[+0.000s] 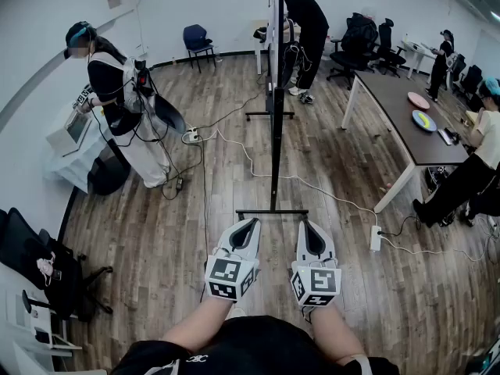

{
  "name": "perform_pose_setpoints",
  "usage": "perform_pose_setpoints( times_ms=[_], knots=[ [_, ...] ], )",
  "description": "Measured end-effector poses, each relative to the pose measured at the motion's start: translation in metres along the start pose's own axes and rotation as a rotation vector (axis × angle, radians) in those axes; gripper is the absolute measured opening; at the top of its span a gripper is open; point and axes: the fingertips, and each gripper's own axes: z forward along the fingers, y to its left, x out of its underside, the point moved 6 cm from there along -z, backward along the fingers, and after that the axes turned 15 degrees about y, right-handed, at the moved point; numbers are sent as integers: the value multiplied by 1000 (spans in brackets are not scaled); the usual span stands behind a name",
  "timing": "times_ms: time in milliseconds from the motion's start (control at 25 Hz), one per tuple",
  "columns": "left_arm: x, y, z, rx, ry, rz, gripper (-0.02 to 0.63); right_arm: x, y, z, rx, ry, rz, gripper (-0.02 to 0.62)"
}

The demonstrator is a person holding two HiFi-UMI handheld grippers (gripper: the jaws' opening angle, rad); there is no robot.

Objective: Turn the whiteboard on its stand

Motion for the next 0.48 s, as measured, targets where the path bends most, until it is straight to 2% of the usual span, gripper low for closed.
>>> perform_pose_setpoints(
  times_ms=[480],
  knots=[
    [7, 9, -23, 2, -7, -17, 9, -2, 28, -4, -34, -16, 7, 6]
  ],
)
